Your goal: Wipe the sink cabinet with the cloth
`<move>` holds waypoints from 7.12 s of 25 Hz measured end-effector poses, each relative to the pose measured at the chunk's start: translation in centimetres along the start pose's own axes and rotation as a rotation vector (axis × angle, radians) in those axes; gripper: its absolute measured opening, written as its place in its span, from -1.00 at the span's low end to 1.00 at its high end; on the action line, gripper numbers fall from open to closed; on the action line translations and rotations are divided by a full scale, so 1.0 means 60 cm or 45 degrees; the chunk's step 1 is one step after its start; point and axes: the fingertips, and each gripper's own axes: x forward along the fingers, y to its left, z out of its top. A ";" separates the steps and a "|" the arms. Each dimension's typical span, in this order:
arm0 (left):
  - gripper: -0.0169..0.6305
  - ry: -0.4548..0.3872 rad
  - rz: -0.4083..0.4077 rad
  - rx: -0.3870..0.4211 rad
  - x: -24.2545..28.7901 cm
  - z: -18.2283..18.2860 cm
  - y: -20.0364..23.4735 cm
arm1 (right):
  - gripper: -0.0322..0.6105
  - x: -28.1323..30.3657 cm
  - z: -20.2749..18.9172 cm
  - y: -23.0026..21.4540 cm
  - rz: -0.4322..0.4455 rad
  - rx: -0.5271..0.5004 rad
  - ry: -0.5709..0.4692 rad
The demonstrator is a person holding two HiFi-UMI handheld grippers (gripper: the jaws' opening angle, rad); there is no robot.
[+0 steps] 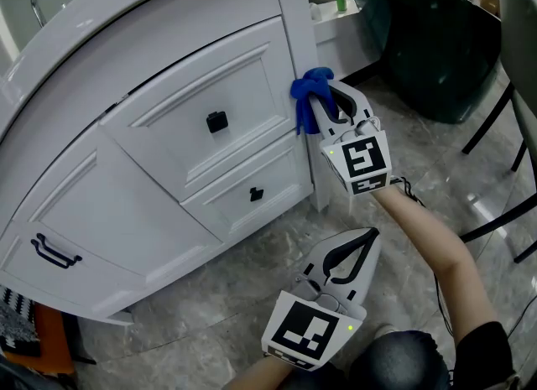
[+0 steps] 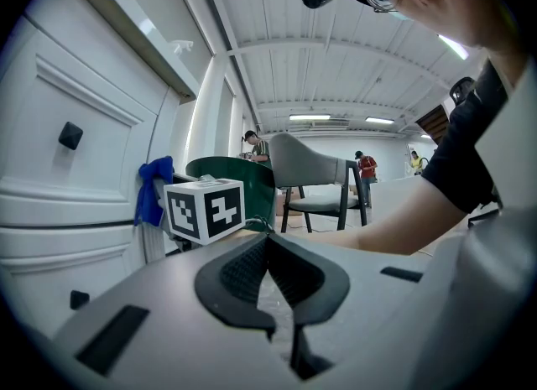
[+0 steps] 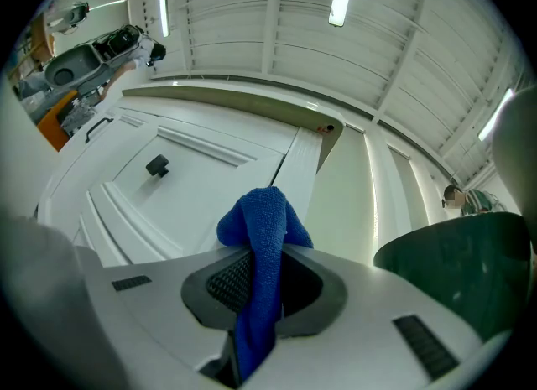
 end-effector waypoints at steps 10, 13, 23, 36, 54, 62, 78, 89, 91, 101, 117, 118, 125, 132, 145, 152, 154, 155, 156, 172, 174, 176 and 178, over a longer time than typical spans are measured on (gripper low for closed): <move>-0.93 0.012 -0.008 -0.003 0.002 -0.004 -0.001 | -0.71 -0.016 -0.042 0.019 0.003 -0.013 0.037; -0.94 0.015 -0.012 -0.006 0.003 -0.005 -0.003 | -0.71 -0.021 -0.055 0.026 0.005 -0.006 0.048; -0.94 0.010 -0.027 -0.021 0.006 -0.004 -0.005 | -0.71 -0.038 -0.098 0.044 0.008 -0.002 0.065; -0.94 0.028 -0.043 -0.052 0.014 -0.012 -0.007 | -0.71 -0.062 -0.159 0.071 0.031 0.026 0.119; -0.94 0.059 -0.052 -0.101 0.021 -0.028 -0.006 | -0.71 -0.101 -0.261 0.114 0.073 0.140 0.227; -0.94 0.068 -0.060 -0.115 0.022 -0.031 -0.007 | -0.71 -0.121 -0.309 0.137 0.129 0.104 0.275; -0.94 0.113 -0.106 -0.112 0.023 -0.041 -0.014 | -0.71 -0.175 -0.451 0.195 0.151 0.154 0.552; -0.93 0.101 -0.096 -0.171 0.028 -0.059 0.012 | -0.71 -0.197 -0.507 0.221 0.147 0.214 0.655; -0.94 0.108 -0.106 -0.169 0.030 -0.066 0.017 | -0.71 -0.201 -0.522 0.226 0.149 0.226 0.672; -0.94 -0.030 0.267 0.154 -0.005 -0.030 0.140 | -0.71 -0.254 -0.393 0.201 0.221 0.619 0.784; -0.93 0.436 0.769 -0.212 -0.345 0.381 0.121 | -0.71 -0.211 0.357 -0.018 0.289 0.766 0.936; -0.94 0.452 0.770 -0.239 -0.360 0.424 0.109 | -0.71 -0.203 0.399 -0.026 0.295 0.780 0.963; -0.93 0.373 0.880 -0.490 -0.456 0.757 0.079 | -0.71 -0.103 0.737 -0.111 0.313 0.724 0.939; -0.94 0.250 1.031 -0.327 -0.603 0.914 0.131 | -0.71 -0.055 0.950 -0.154 0.206 0.652 0.717; -0.93 0.259 1.265 -0.357 -0.774 0.900 0.026 | -0.71 -0.180 0.972 -0.094 0.381 0.789 0.878; -0.93 0.256 1.254 -0.322 -0.698 0.922 -0.042 | -0.71 -0.283 0.953 -0.178 0.422 0.785 0.921; -0.94 0.217 1.205 -0.329 -0.654 0.931 -0.072 | -0.71 -0.317 0.954 -0.210 0.421 0.778 0.914; -0.94 0.200 1.176 -0.324 -0.631 0.935 -0.091 | -0.71 -0.335 0.955 -0.223 0.428 0.774 0.908; -0.93 0.186 1.143 -0.315 -0.608 0.938 -0.111 | -0.71 -0.353 0.956 -0.235 0.438 0.767 0.900; -0.93 0.167 0.970 -0.240 -0.493 0.959 -0.227 | -0.71 -0.452 0.975 -0.273 0.513 0.725 0.844; -0.93 0.175 0.974 -0.238 -0.494 0.958 -0.226 | -0.71 -0.451 0.975 -0.266 0.523 0.723 0.841; -0.93 0.174 0.980 -0.243 -0.493 0.957 -0.225 | -0.71 -0.449 0.975 -0.262 0.535 0.721 0.838; -0.93 0.174 0.980 -0.248 -0.492 0.955 -0.225 | -0.71 -0.448 0.975 -0.259 0.546 0.720 0.834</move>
